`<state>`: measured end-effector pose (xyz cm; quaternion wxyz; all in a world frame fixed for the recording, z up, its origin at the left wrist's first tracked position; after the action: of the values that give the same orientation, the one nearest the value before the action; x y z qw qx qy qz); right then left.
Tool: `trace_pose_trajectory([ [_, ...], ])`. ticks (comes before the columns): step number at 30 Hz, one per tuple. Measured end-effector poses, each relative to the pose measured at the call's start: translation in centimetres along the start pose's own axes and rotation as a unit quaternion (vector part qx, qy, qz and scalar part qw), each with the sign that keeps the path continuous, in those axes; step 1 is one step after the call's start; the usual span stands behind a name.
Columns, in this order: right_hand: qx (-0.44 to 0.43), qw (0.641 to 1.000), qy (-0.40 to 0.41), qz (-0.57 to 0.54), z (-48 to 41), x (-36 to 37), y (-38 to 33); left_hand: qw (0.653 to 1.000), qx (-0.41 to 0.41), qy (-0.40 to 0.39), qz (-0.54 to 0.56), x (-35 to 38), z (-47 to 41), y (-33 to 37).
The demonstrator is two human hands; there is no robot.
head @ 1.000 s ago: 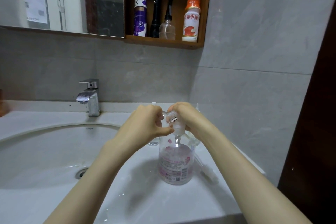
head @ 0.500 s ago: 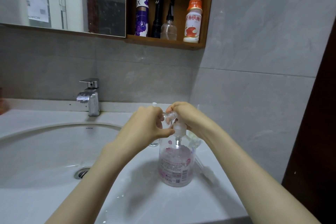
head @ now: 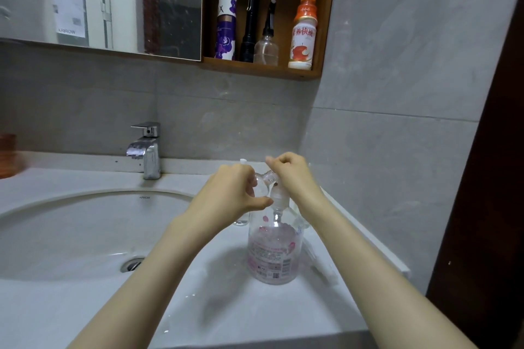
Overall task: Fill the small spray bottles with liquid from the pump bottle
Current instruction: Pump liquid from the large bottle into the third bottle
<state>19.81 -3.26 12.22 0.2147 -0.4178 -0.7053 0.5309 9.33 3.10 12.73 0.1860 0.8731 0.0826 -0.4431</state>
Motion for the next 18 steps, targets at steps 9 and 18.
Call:
trace_pose_trajectory([
  [9,-0.183,0.974,0.102,-0.088,5.3,-1.3,-1.5,1.000,-0.002,0.018,0.017,-0.7,-0.1,0.0],
  [18,-0.178,0.964,0.024,0.197,6.7,1.1,1.4,1.000,-0.006,0.020,0.019,-1.0,0.2,-0.4],
])
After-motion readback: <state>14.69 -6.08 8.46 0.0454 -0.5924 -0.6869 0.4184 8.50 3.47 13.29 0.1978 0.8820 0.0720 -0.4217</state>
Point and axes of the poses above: each hand's wrist, its own z-axis away from the middle knuckle, its own x-axis out of the palm, y = z × x, the point moved 10 cm from there along -z, towards the middle knuckle, and after that the axes turned 13 degrees about -z, right-handed, at the moved point
